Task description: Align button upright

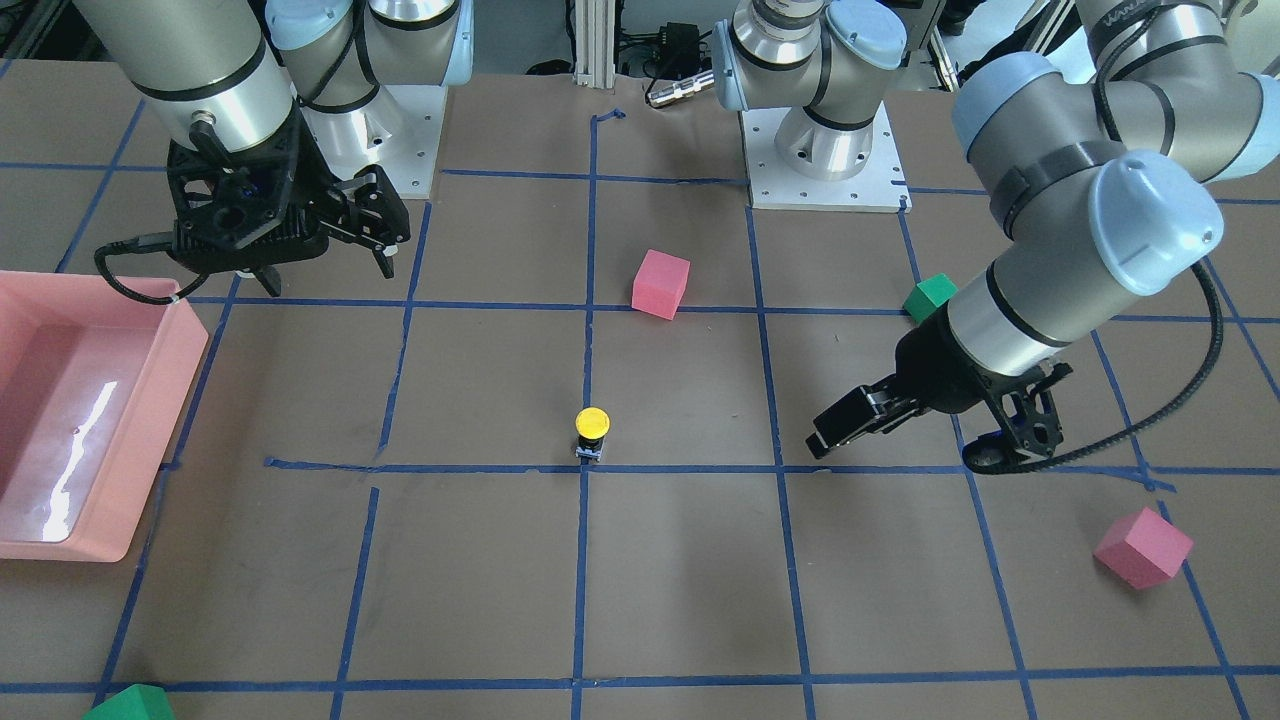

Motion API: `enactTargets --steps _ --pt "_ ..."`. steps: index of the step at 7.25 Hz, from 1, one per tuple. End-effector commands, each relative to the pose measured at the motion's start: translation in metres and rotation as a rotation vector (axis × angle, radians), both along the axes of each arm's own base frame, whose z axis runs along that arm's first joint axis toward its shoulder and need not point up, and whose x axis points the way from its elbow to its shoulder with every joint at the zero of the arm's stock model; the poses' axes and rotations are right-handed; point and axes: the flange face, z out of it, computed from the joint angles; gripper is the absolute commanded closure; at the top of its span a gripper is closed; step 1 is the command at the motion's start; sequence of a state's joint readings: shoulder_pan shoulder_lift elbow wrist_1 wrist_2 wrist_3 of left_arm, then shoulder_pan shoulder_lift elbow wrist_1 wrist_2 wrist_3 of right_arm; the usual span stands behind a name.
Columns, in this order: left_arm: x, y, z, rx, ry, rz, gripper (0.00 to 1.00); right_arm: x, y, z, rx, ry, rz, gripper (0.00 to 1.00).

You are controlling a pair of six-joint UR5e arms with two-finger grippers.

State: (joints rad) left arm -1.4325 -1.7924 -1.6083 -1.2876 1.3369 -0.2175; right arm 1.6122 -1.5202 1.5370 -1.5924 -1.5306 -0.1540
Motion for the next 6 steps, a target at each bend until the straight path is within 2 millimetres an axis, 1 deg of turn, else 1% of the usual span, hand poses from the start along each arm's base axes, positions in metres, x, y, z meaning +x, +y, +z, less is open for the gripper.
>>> enactTargets --steps 1,2,3,4,5,6 --pt "0.009 0.041 0.054 0.032 -0.194 -0.178 0.0 0.0 0.0 0.0 0.0 -0.001 -0.001 0.0" --pt "0.015 0.059 0.08 0.028 -0.288 -0.184 0.0 0.0 0.0 0.0 0.0 -0.001 -0.001 0.0" --pt "0.011 0.073 0.098 0.001 -0.303 -0.188 0.0 -0.001 0.0 0.0 0.0 -0.001 -0.002 0.0" --pt "-0.006 0.089 0.11 0.001 -0.298 -0.203 0.0 -0.001 0.0 -0.001 0.002 -0.001 -0.002 0.0" --pt "-0.027 0.097 0.113 -0.01 -0.301 -0.244 0.0 -0.001 0.0 -0.001 0.002 -0.001 -0.002 0.0" --pt "-0.045 0.102 0.11 -0.009 -0.302 -0.28 0.0 -0.001 0.0 -0.001 0.002 -0.001 -0.002 0.0"
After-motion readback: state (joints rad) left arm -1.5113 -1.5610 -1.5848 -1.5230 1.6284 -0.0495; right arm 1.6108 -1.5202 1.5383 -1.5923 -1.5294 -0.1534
